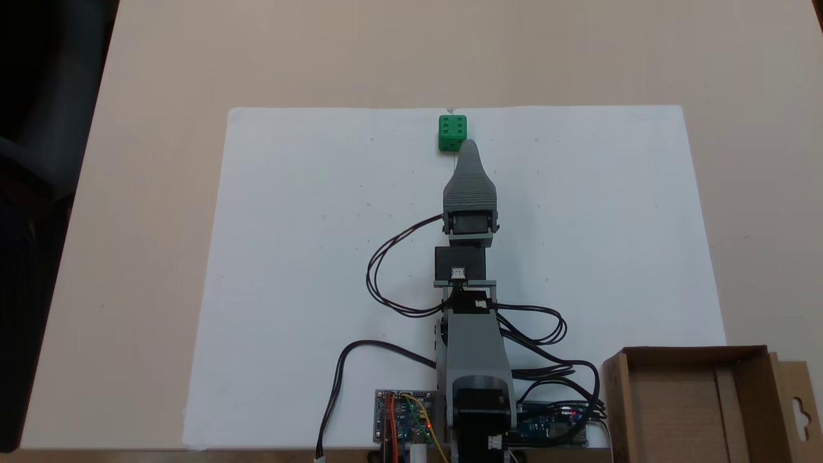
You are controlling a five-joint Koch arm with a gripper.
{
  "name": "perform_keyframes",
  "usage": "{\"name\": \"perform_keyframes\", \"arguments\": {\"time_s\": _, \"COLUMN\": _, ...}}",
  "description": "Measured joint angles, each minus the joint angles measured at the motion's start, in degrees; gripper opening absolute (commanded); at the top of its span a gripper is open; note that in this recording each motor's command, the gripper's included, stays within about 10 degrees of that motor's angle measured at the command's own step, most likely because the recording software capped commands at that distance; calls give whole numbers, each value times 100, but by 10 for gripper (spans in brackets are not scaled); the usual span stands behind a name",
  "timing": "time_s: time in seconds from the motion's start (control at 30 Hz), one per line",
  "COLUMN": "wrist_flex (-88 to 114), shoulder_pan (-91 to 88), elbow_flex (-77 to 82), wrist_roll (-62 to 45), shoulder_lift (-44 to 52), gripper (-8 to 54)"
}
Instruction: Grasp a green dice and put it in the bin.
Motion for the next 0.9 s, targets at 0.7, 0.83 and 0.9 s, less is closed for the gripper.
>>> {"name": "perform_keyframes", "arguments": {"time_s": 0.7, "wrist_flex": 2540, "shoulder_pan": 53, "elbow_flex": -149, "wrist_roll": 0, "shoulder_lift": 9, "gripper": 413}}
{"name": "perform_keyframes", "arguments": {"time_s": 0.83, "wrist_flex": 3727, "shoulder_pan": 149, "elbow_flex": -668, "wrist_roll": 0, "shoulder_lift": 0, "gripper": 414}}
{"name": "perform_keyframes", "arguments": {"time_s": 0.9, "wrist_flex": 4412, "shoulder_pan": 246, "elbow_flex": -1072, "wrist_roll": 0, "shoulder_lift": 0, "gripper": 415}}
